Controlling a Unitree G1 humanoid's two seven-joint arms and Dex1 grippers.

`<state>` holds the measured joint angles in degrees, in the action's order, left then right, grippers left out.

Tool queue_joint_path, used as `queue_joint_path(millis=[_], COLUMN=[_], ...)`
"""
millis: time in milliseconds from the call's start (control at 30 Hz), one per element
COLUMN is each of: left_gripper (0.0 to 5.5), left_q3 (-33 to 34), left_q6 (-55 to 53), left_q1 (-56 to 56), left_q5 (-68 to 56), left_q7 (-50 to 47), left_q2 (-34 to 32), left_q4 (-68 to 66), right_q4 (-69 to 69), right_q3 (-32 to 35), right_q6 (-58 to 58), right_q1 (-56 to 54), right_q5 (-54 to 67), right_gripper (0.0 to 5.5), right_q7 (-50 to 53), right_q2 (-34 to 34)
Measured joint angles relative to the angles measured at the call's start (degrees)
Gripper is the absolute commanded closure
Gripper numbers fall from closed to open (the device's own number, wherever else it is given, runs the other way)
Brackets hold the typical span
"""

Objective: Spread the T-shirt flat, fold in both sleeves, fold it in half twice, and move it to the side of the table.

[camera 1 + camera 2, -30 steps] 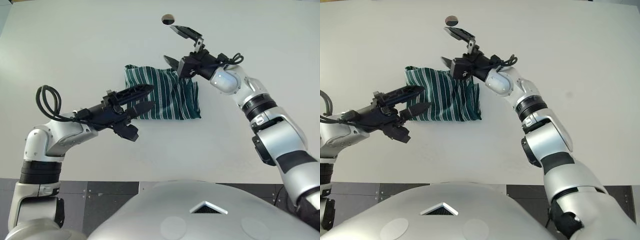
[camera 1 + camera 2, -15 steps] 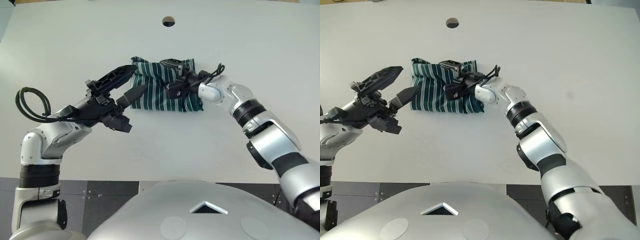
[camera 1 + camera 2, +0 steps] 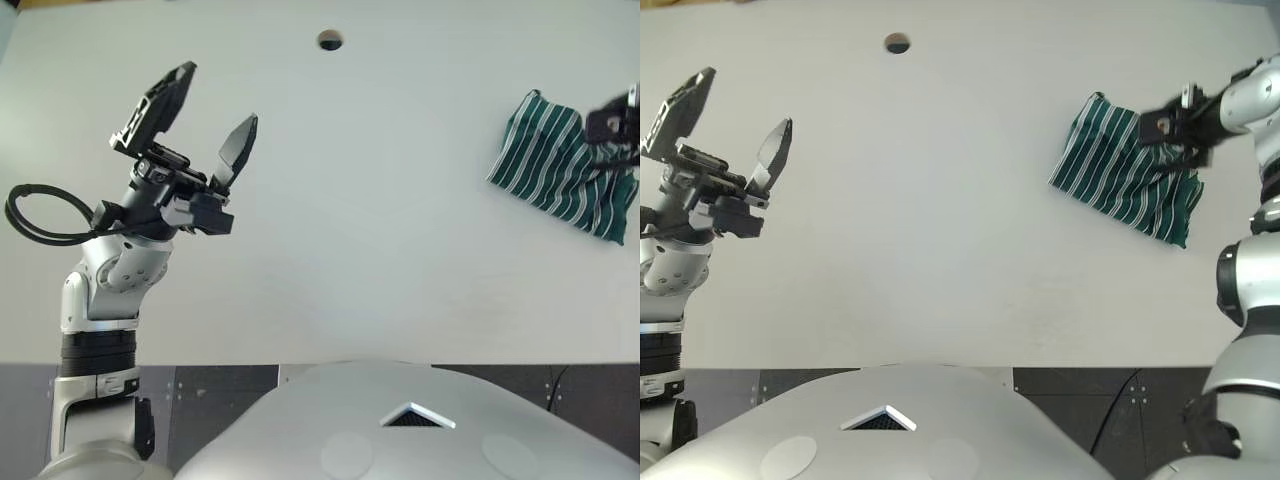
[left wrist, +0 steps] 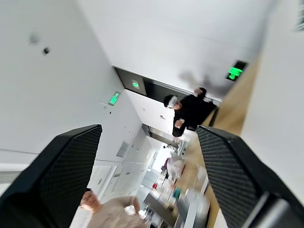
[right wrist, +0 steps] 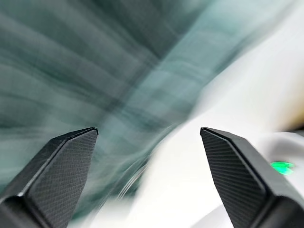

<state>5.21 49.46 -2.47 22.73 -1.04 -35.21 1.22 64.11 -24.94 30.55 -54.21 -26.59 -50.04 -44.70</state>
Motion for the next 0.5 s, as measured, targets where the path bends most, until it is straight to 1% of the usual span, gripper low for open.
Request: queue_joint_path(millis=[33,100,133,200,233,267,300,333,400,433,467,500], left_gripper=[1.78,1.78,1.78,1.78,1.78,1.78,1.78,1.78,1.78,1.78,1.78,1.78], left_q3=[-0.83,-2.35,-2.54,-2.12,-1.85,-1.05,-0.14,0.33,0.22,0.25,0.71,1.48], left_q6=[-1.36,-7.51,-10.86,-18.55,-20.69,-23.87,-25.65,-26.62,-30.31,-32.01,-32.97,-33.07], left_q1=[1.84,6.16,8.18,14.06,16.50,22.04,26.51,30.61,39.61,42.72,44.21,44.58], left_q5=[-4.05,-17.04,-22.96,-34.87,-37.48,-40.84,-42.50,-42.81,-40.94,-39.60,-39.38,-40.29], left_q7=[1.18,6.25,8.78,13.10,13.72,14.72,14.65,14.03,9.19,6.63,6.72,8.92], left_q2=[1.01,4.67,6.69,11.60,13.12,15.80,17.79,19.58,23.28,23.95,23.92,23.80], left_q4=[-0.96,-4.88,-6.98,-12.08,-14.02,-18.35,-22.26,-25.48,-31.22,-33.28,-34.97,-36.05], right_q4=[0.01,-0.62,-0.69,-0.73,-0.76,-0.69,-0.40,-0.31,-0.38,-0.36,-0.60,-1.18], right_q3=[2.74,8.96,12.08,19.88,22.55,27.77,31.10,32.80,33.14,32.25,32.26,32.63], right_q6=[2.15,6.28,6.84,5.16,3.55,-1.14,-5.39,-7.77,-8.54,-9.18,-10.41,-11.62], right_q1=[-0.66,-2.97,-3.77,-4.75,-4.96,-5.22,-5.19,-4.92,-3.14,-2.67,-2.63,-2.55], right_q5=[2.48,8.74,11.98,22.20,26.03,33.24,37.75,39.85,39.11,36.81,36.80,37.26], right_gripper=[1.51,1.51,1.51,1.51,1.51,1.51,1.51,1.51,1.51,1.51,1.51,1.51], right_q7=[5.45,15.88,18.81,19.89,19.56,18.31,18.41,19.43,27.20,31.78,32.66,31.69], right_q2=[3.68,12.03,14.71,21.38,23.92,29.21,32.62,35.46,40.48,41.42,41.62,41.66])
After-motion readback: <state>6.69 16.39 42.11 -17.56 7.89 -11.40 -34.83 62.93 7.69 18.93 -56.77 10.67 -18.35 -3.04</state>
